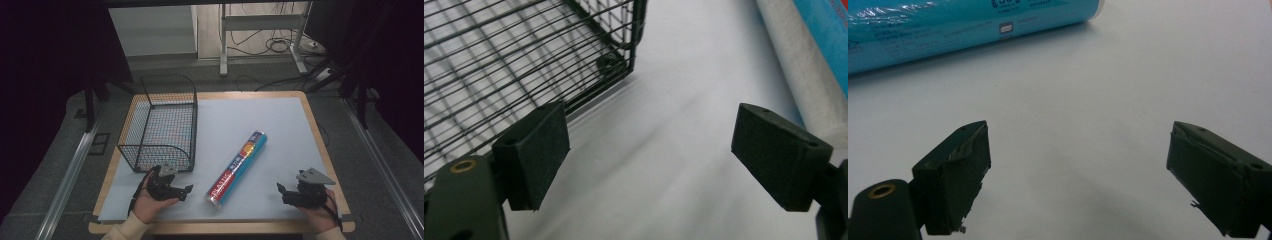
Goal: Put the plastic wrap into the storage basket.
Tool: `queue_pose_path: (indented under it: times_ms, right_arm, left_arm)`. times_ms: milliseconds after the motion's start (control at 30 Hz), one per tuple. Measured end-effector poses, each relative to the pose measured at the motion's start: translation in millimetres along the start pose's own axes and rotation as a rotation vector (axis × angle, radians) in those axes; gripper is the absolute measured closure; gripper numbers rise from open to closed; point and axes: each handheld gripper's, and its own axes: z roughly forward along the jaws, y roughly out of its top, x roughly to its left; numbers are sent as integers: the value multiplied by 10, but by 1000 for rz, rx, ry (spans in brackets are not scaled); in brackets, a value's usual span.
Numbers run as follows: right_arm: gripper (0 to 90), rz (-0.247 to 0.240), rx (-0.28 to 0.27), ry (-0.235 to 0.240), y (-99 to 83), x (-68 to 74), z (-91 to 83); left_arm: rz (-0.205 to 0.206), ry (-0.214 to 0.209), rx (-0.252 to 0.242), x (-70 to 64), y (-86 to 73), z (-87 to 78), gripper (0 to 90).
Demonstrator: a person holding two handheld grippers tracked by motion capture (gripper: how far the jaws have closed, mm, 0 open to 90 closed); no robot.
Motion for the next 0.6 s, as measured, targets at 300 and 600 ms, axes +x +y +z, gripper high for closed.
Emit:
queue_pose_path:
  times_ms: [300, 600]
  right_arm:
    - [122, -7, 12, -1, -62, -43, -42]
    - [119, -33, -36, -19, -13, -35, -96]
  left_arm:
    - [9, -7, 21, -24, 66, 65, 153]
    - [14, -20, 22, -55, 62, 23, 151]
